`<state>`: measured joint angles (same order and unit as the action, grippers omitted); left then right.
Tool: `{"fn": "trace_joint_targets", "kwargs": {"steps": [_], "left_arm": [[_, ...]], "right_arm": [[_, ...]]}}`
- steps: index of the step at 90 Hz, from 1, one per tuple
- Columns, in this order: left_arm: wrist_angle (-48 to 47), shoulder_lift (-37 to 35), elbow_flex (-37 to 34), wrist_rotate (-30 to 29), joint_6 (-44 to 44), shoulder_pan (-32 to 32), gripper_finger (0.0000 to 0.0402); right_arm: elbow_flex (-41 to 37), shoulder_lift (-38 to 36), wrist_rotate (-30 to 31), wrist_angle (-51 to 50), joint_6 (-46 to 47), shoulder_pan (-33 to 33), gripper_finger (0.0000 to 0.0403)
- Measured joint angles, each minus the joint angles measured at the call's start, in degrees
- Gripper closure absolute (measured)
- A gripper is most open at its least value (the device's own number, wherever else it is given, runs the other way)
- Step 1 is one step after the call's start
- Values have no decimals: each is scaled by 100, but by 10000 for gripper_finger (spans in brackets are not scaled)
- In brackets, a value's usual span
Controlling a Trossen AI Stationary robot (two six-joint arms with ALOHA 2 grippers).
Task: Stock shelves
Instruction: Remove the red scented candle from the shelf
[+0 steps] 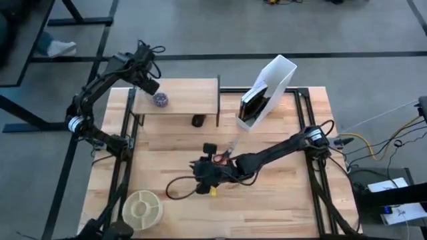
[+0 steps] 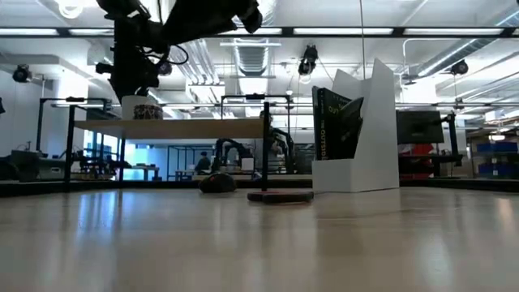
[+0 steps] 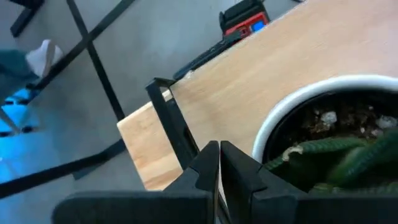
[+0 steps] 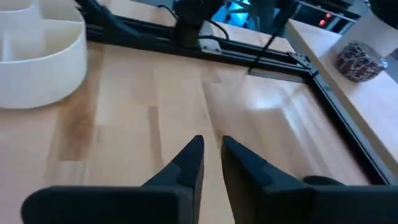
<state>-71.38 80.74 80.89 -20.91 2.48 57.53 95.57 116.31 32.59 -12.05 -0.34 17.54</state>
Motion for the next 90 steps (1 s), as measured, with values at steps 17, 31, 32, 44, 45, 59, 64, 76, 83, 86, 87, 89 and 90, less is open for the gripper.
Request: {"fn": "trace_joint_targets", "kwargs": {"steps": [17, 31, 32, 44, 45, 59, 64, 76, 83, 86, 87, 89, 90], "left_arm": [[461, -191, -351, 658, 155, -86, 401], [744, -214, -587, 764, 183, -115, 401], [758, -216, -604, 764, 190, -115, 401], [942, -232, -767, 940, 258, -106, 401], [958, -233, -775, 949, 257, -108, 401], [1012, -230, -798, 1140, 261, -134, 401], [1008, -226, -792, 1299, 272, -135, 401], [1068, -217, -781, 1488, 307, -206, 401], [1127, -213, -787, 1511, 323, -249, 402], [1140, -213, -790, 1511, 323, -269, 402], [1140, -213, -791, 1509, 323, -275, 402], [1142, -213, -792, 1507, 328, -286, 402], [1143, -213, -792, 1507, 330, -290, 402]], "right_arm": [[0, 0, 1, 122, -159, -365, 350], [0, 9, -3, 446, -212, -705, 339], [0, 23, -1, 468, -226, -732, 339], [0, 251, -11, 986, -406, -1050, 329], [0, 276, -12, 1055, -415, -1079, 328], [-5, 520, -219, 1877, -568, -1447, 306], [-4, 587, -266, 2103, -564, -1570, 293], [-7, 714, -365, 2350, -481, -1870, 252], [-5, 745, -712, 2360, -293, -2072, 225], [-4, 756, -938, 2370, -202, -2159, 212], [-4, 758, -1006, 2365, -182, -2188, 208], [-4, 765, -1119, 2350, -124, -2240, 199], [-4, 767, -1171, 2344, -90, -2266, 194]]}}
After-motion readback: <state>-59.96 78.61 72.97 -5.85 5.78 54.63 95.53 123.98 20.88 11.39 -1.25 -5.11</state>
